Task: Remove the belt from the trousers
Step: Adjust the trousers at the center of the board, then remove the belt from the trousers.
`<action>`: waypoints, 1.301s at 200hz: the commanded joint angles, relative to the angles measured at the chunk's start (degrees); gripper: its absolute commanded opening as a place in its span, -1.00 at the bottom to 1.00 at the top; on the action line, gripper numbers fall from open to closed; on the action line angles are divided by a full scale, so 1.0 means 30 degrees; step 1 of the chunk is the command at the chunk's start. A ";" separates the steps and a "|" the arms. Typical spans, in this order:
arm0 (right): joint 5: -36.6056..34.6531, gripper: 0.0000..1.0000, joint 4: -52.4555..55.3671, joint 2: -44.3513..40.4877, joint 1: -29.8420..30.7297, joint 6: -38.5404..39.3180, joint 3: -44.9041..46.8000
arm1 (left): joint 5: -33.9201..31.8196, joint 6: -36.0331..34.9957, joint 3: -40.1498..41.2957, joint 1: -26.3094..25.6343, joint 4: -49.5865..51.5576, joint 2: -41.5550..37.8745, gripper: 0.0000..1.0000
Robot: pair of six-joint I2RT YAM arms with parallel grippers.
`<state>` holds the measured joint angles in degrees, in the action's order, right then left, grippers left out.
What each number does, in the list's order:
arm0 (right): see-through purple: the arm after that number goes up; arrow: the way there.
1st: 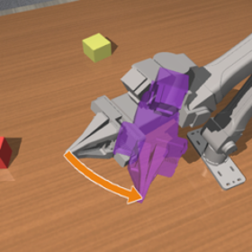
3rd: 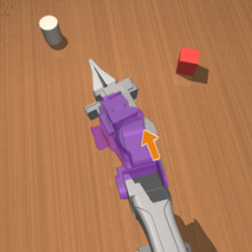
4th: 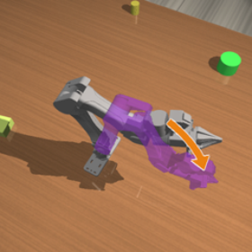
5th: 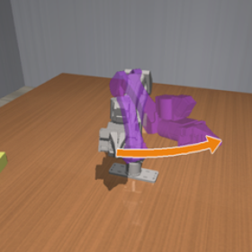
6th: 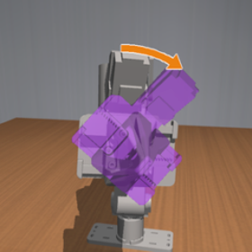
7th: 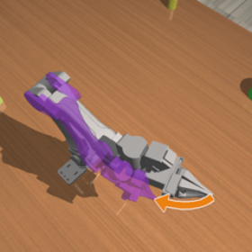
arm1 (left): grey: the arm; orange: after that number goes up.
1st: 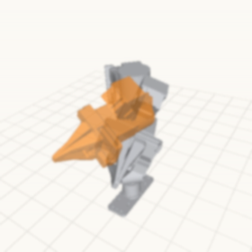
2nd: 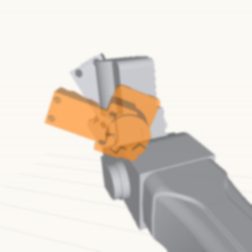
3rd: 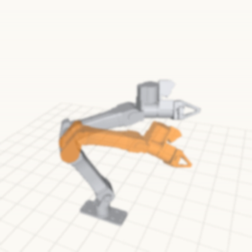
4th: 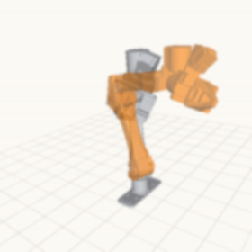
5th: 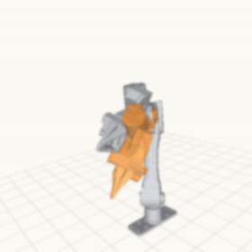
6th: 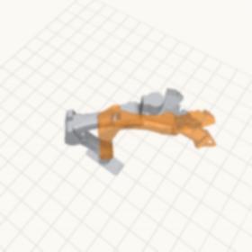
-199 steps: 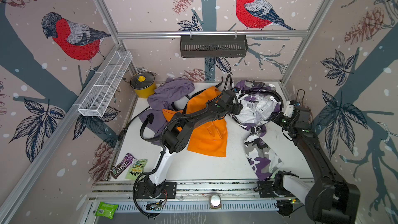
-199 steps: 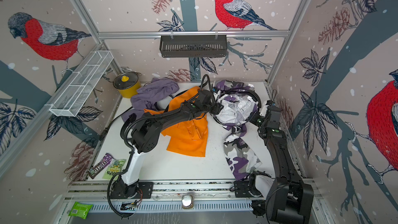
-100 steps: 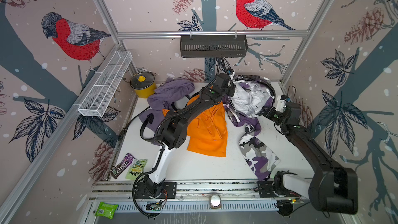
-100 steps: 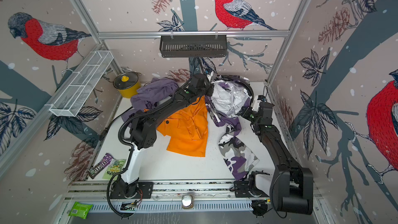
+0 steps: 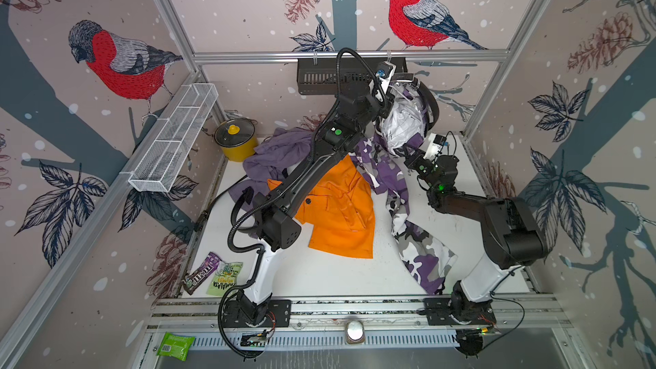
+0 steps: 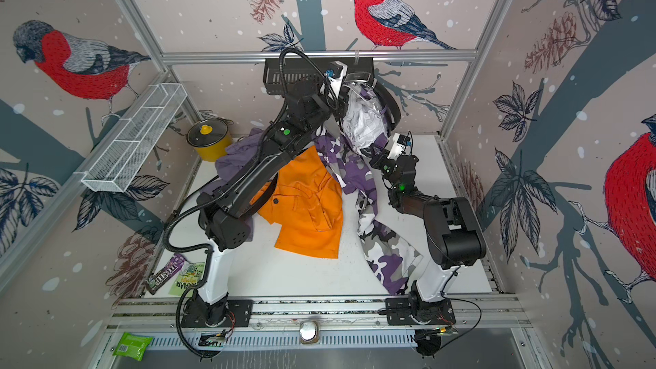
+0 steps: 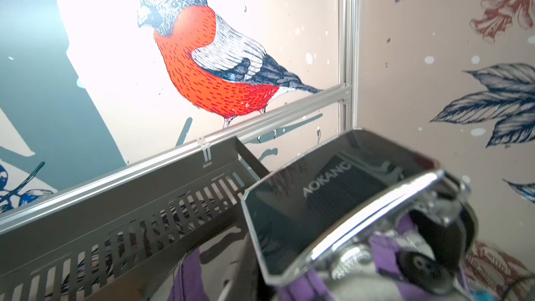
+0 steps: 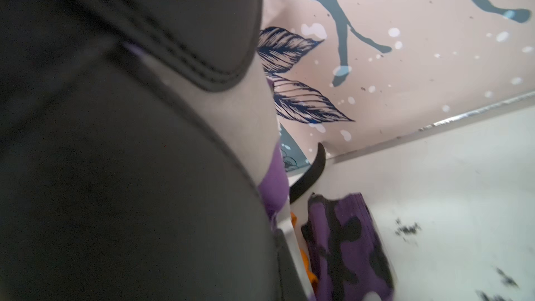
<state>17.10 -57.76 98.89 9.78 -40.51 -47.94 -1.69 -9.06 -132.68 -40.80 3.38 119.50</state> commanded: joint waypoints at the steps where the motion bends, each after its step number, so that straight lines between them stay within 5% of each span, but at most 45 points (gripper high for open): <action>1: -0.0367 -0.99 0.1435 -0.0894 0.0402 0.0450 -0.0267 | 0.0703 -0.0998 0.3578 -0.0583 -0.3335 -0.2417 -1.00; 17: -0.0332 -0.84 0.6120 -0.2447 0.0636 0.1307 0.0289 | 0.0091 -0.0831 0.8855 -0.0651 -0.4686 -0.4516 -1.00; 38: 0.0594 -0.34 1.1449 -0.4342 0.0691 0.2008 0.1438 | -0.0901 -0.0606 1.4996 -0.0694 -0.6965 -0.6496 -1.00; 60: 0.1292 0.15 1.5005 -0.7113 0.1089 0.2758 0.3085 | -0.1668 -0.0165 1.8647 -0.0808 -0.7524 -0.7457 -1.00; 86: 0.0957 0.45 1.9089 -1.1147 0.1666 0.3612 0.4132 | -0.2009 -0.0213 2.1222 -0.1266 -0.8173 -0.8437 -1.00; 124: -0.1144 0.61 2.4142 -1.6031 0.2942 0.4677 0.3098 | -0.1896 -0.0797 2.1776 -0.1691 -0.7407 -0.9209 -1.00; 188: -0.2170 0.78 2.8447 -1.7916 0.3185 0.7567 -0.0729 | -0.3618 -0.3178 2.1724 -0.1840 -0.6711 -0.9920 -1.00; 215: -0.1979 0.71 2.8950 -1.5889 0.3214 0.9532 -0.3377 | -0.3526 -0.3898 2.1679 -0.2093 -0.6457 -0.9966 -1.00; 260: 0.1541 0.58 2.7762 -1.2850 0.2727 1.1886 -0.5856 | -0.3914 -0.4761 2.2142 -0.2450 -0.6800 -1.0291 -1.00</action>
<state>16.08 27.07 56.23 18.52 -10.37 -61.49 -12.03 -20.73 -66.89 -47.90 -12.38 89.78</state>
